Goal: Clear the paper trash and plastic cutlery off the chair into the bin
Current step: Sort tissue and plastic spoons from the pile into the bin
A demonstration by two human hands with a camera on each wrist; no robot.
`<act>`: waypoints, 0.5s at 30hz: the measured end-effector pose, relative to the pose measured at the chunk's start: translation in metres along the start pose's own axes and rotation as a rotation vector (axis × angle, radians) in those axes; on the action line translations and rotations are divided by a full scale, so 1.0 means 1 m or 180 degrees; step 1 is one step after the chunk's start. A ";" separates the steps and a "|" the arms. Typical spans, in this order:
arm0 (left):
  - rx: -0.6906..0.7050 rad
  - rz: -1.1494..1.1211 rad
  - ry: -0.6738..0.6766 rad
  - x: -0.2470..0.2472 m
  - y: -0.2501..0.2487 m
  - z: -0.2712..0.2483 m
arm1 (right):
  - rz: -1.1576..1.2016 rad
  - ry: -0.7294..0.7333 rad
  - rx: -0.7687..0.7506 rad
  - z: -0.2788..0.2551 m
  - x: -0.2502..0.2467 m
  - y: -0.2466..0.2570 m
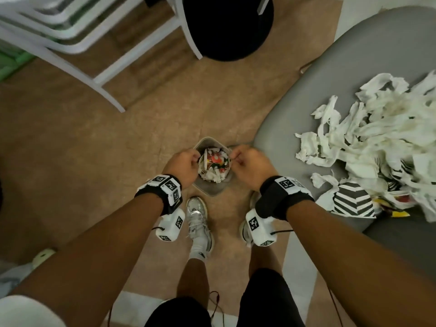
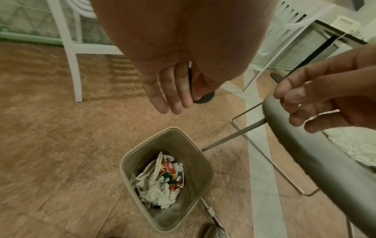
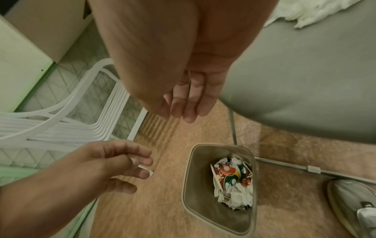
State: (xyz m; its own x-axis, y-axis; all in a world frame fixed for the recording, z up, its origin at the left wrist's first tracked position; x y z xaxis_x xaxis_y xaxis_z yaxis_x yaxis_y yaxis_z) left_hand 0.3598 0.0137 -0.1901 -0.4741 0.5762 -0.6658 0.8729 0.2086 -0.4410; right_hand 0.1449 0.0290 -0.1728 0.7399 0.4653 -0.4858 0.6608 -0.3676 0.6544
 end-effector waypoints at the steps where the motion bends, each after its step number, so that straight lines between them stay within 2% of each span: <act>1: 0.0048 0.0006 -0.0008 0.000 -0.011 0.002 | 0.0048 -0.0065 -0.0003 -0.003 -0.009 -0.003; 4: 0.0244 0.0192 -0.0024 0.003 -0.053 0.009 | 0.0212 -0.0321 0.0042 -0.016 -0.045 -0.019; 7: 0.0741 0.0604 -0.0036 0.013 -0.107 0.014 | 0.0303 -0.0617 0.0169 -0.033 -0.086 -0.049; 10: 0.1242 0.0846 0.0110 0.032 -0.164 0.020 | 0.0316 -0.0881 0.0455 -0.050 -0.123 -0.088; 15: 0.1722 0.1214 0.0253 0.073 -0.242 0.030 | 0.0432 -0.1174 0.0713 -0.073 -0.171 -0.140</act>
State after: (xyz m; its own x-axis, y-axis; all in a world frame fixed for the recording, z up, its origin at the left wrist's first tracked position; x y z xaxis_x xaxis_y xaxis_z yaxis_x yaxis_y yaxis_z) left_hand 0.1109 -0.0185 -0.1499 -0.1155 0.5919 -0.7977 0.7871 -0.4353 -0.4370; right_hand -0.0830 0.0594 -0.1393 0.7903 0.0976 -0.6048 0.5356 -0.5895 0.6047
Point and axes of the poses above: each hand's wrist, its own z-axis towards the middle knuckle, its own x-axis out of the palm, y = z × x, the point moved 1 cm from there along z, towards the middle knuckle, and after that the axes turned 2 degrees about z, right-handed, at the moved point
